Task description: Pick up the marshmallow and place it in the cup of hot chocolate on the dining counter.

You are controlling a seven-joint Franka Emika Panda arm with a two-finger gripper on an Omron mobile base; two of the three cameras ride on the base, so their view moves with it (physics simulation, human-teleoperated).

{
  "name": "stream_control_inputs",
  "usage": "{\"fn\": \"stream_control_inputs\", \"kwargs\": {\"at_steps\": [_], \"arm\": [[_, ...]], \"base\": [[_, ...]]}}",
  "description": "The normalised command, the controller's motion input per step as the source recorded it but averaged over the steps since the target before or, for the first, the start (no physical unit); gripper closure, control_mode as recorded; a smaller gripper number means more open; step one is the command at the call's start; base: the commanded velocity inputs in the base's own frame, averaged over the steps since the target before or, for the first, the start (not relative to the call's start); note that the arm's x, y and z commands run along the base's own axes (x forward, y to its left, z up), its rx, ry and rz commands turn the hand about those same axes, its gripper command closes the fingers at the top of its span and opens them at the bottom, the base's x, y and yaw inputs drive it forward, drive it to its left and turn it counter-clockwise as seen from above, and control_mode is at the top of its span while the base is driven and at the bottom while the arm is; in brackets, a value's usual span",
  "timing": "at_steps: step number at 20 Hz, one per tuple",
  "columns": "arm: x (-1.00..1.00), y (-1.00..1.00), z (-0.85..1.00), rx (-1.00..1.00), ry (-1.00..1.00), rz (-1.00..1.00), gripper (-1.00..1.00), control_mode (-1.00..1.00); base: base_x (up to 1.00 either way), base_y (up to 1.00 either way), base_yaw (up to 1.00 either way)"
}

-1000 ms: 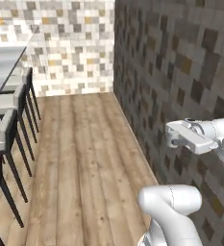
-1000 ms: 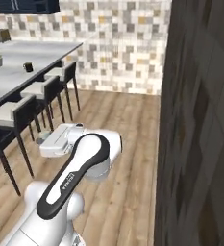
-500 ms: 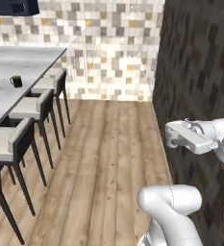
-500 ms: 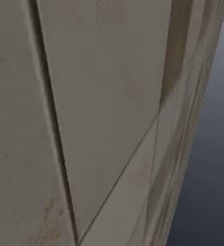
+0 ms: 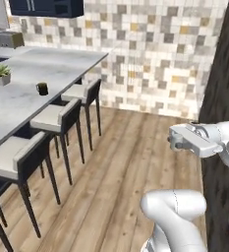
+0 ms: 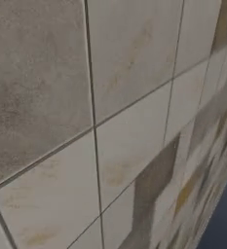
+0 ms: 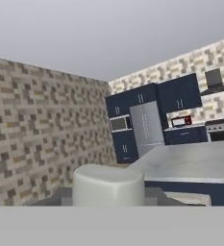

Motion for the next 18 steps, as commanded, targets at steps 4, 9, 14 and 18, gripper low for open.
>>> {"fn": "stream_control_inputs", "kwargs": {"at_steps": [4,9,14,18], "arm": [[0.0,0.0,0.0,0.0,0.0,0.0,1.0,1.0],[0.0,0.0,0.0,0.0,0.0,0.0,1.0,1.0],[0.0,0.0,0.0,0.0,0.0,0.0,1.0,1.0],[0.0,0.0,0.0,0.0,0.0,0.0,1.0,1.0]], "base": [[1.0,-0.65,0.44],[1.0,-0.95,0.43],[1.0,-0.81,0.52],[1.0,-0.64,0.59]]}}
